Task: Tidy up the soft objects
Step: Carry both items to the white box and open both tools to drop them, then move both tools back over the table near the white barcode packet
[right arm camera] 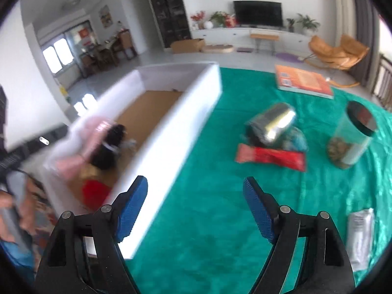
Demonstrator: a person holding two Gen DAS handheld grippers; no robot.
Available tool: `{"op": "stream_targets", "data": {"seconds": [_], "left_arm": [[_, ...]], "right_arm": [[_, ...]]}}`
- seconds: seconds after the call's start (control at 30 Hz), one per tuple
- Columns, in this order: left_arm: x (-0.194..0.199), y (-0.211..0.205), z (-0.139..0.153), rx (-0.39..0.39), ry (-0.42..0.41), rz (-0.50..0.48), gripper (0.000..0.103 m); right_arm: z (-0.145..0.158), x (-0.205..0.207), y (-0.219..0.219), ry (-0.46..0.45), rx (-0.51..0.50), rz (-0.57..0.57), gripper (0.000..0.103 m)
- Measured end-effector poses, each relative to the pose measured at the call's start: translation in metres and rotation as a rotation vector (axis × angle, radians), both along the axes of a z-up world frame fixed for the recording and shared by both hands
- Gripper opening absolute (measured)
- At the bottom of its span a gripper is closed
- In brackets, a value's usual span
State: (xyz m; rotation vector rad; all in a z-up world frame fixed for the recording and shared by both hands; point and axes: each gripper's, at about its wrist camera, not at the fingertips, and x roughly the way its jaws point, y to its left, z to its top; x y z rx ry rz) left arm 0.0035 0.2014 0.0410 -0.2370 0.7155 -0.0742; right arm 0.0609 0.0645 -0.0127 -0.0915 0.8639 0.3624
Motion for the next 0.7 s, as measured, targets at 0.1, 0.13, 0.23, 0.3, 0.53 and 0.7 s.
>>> {"op": "stream_targets", "data": {"seconds": [0.1,0.13,0.23,0.3,0.53,0.7], "left_arm": [[0.005,-0.066,-0.015,-0.021,0.038,-0.17,0.103],[0.007,-0.086,-0.025,-0.019,0.072,-0.219,0.103],[0.014,-0.14,-0.064,0.047,0.145,-0.297,0.103],[0.012,-0.174,-0.076,0.268,0.067,-0.279,0.103],[0.031,-0.194,-0.097,0.208,0.083,-0.349,0.103],[0.055,-0.179,-0.126,0.183,0.158,-0.263,0.103]], "right_arm": [[-0.054,-0.005,-0.047,0.065,-0.045,-0.109,0.082],[-0.067,-0.006,-0.061,0.083,-0.038,-0.141,0.082],[-0.081,-0.01,-0.093,0.045,-0.044,-0.201,0.082],[-0.082,-0.009,-0.1,0.04,-0.079,-0.218,0.083],[-0.077,-0.006,-0.111,0.011,-0.075,-0.25,0.083],[-0.078,-0.007,-0.119,0.011,-0.061,-0.265,0.084]]}}
